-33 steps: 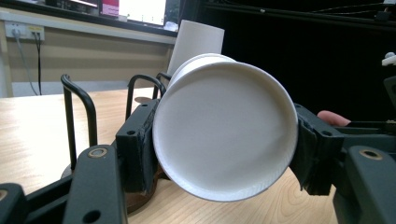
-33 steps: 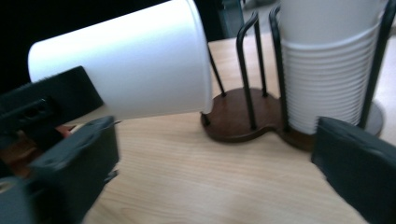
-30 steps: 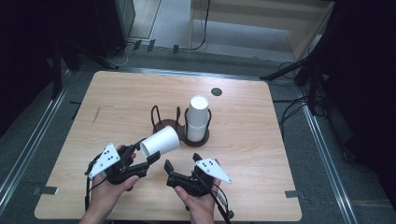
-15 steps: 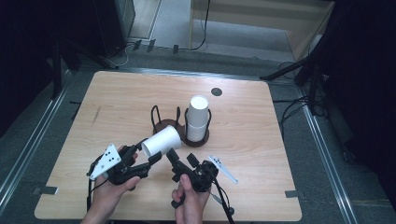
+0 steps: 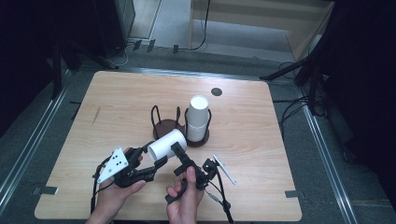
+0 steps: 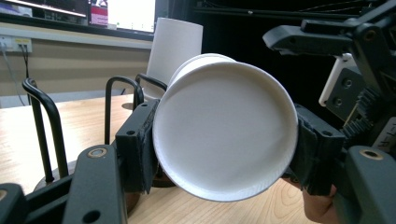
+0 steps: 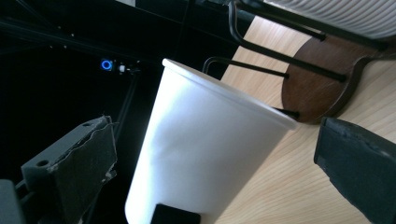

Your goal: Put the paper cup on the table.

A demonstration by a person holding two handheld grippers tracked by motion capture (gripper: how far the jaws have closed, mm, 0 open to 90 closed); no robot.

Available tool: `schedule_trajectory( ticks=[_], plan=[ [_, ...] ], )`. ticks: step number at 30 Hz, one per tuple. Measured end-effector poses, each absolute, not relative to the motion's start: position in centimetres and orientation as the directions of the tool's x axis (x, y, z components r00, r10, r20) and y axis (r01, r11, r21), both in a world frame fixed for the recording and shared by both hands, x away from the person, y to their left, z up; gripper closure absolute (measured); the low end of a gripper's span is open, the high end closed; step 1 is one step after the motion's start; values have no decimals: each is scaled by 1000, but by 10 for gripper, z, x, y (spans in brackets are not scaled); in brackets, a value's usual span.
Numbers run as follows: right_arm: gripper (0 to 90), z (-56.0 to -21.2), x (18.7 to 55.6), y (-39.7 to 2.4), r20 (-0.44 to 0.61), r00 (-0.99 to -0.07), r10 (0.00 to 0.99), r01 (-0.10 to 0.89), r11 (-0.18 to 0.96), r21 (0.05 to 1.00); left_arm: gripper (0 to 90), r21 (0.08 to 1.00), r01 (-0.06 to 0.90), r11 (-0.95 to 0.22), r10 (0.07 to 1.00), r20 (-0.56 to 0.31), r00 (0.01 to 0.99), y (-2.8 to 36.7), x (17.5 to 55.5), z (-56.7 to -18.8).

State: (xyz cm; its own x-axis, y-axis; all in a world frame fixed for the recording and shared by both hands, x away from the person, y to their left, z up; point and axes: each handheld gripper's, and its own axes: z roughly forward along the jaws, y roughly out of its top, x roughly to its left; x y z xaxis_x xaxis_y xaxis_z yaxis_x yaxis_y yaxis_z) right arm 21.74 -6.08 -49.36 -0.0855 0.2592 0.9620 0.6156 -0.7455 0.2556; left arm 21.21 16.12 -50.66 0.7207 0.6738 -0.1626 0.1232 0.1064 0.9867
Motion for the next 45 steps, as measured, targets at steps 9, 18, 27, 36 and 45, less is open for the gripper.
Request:
schedule_trajectory(
  ticks=[9, 18, 27, 36, 45],
  plan=[
    [0, -500, 225, -54, 980, -51, 191, 627, -758, 180, 351, 989, 119, 85, 662, -146, 735, 154, 209, -507],
    [0, -504, 232, -54, 988, -42, 151, 641, -754, 142, 351, 992, 111, 63, 659, -124, 742, 151, 208, -508],
    [190, -506, 234, -54, 991, -59, 123, 631, -764, 132, 340, 991, 119, 53, 652, -125, 748, 151, 208, -508],
    [245, -503, 233, -57, 972, -132, 194, 595, -769, 234, 263, 984, 164, 75, 677, -171, 716, 154, 204, -506],
    [257, -504, 235, -70, 897, -215, 386, 488, -753, 441, 104, 979, 201, 14, 775, -137, 617, 166, 206, -507]
  ],
)
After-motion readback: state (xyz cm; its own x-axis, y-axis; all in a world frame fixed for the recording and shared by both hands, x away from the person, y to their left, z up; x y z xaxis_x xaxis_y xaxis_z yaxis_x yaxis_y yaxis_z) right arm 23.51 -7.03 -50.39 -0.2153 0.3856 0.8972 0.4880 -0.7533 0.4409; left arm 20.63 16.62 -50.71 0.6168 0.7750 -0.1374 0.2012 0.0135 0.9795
